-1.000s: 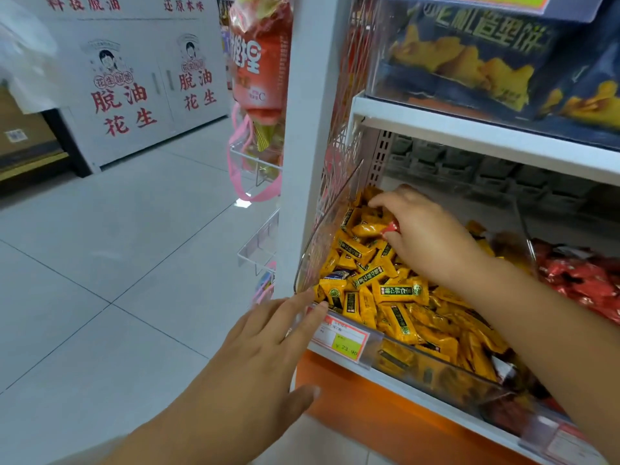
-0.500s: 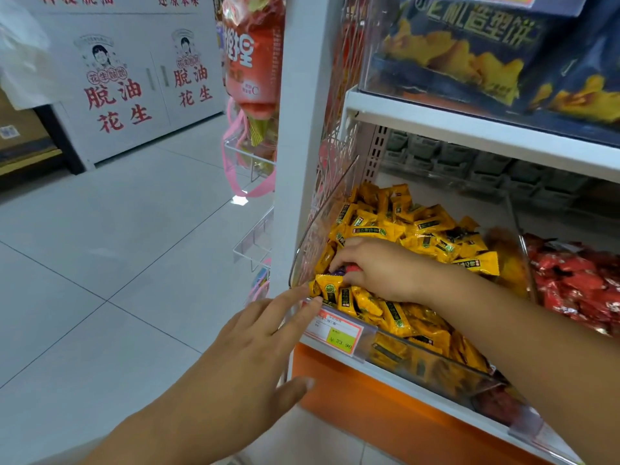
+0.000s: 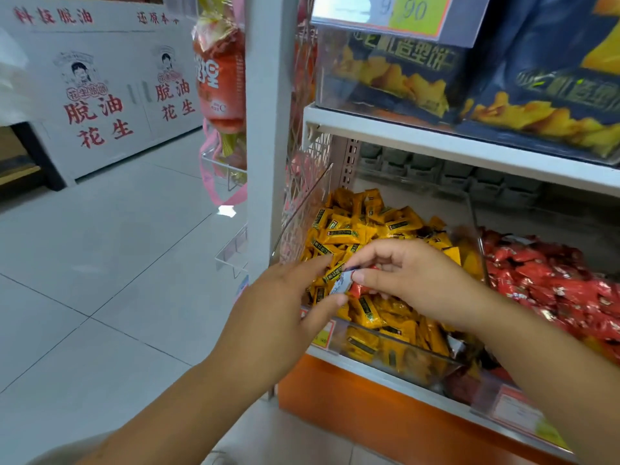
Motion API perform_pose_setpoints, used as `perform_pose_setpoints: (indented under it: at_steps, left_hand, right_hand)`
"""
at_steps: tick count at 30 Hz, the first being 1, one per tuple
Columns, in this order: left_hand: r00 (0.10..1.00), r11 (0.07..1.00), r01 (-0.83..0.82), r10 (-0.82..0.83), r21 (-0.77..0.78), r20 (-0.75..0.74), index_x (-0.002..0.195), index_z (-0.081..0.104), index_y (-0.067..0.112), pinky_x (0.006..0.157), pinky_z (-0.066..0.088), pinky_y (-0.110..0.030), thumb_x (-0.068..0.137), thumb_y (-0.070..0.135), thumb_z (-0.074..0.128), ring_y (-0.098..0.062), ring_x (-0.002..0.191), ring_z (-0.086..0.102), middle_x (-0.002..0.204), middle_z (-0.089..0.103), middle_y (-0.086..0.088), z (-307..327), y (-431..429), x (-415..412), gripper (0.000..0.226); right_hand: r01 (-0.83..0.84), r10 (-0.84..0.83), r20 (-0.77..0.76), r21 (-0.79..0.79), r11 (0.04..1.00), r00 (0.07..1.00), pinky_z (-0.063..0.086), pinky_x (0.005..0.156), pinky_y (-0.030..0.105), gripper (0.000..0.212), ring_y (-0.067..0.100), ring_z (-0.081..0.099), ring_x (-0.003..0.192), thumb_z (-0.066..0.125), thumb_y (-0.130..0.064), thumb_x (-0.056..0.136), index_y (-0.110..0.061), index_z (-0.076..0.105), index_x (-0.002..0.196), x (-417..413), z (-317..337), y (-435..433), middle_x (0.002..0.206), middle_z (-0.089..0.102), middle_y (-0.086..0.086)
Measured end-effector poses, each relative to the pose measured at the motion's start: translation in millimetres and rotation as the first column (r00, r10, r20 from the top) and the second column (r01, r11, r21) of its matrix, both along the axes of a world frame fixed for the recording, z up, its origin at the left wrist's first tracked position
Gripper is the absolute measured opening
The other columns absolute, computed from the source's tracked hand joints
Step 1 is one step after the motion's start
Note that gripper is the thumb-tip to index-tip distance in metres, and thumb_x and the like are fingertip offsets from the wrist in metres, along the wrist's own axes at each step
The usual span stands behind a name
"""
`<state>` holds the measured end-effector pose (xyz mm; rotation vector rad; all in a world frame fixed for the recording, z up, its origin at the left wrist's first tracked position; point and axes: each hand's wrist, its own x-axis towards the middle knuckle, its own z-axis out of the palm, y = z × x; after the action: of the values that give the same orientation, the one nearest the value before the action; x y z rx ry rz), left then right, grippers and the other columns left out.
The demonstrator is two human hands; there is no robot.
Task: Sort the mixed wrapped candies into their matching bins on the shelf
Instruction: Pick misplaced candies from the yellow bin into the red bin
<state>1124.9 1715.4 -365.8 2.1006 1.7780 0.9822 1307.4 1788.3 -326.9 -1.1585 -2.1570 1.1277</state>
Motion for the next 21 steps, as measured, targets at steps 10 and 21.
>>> perform_pose_setpoints:
  at_steps: [10,21]
  left_hand:
    - [0.992,0.990,-0.112,0.117,-0.080,0.052,0.108,0.061,0.039,0.053,0.036,-0.008,0.095,0.037,0.054,0.009,0.065,0.053,0.060,0.050,0.024,8.3,-0.6,-13.4,0.015]
    - [0.998,0.990,-0.052,0.046,-0.132,-0.044,0.107,0.051,0.043,0.064,0.040,-0.015,0.091,0.062,0.025,0.005,0.086,0.051,0.094,0.059,0.021,-7.8,-18.5,-52.9,0.036]
  right_hand:
    - [0.080,-0.081,0.031,0.043,0.996,0.996,0.054,0.070,0.028,0.021,0.009,0.067,0.087,0.063,-0.016,0.092,-0.036,0.065,0.100,13.2,-8.9,6.9,0.097,0.070,-0.009]
    - [-0.347,0.277,0.354,0.151,0.926,0.893,0.039,0.074,0.010,0.028,-0.006,0.051,0.086,0.055,-0.010,0.095,-0.024,0.071,0.114,-56.0,-36.4,19.8,0.102,0.066,-0.011]
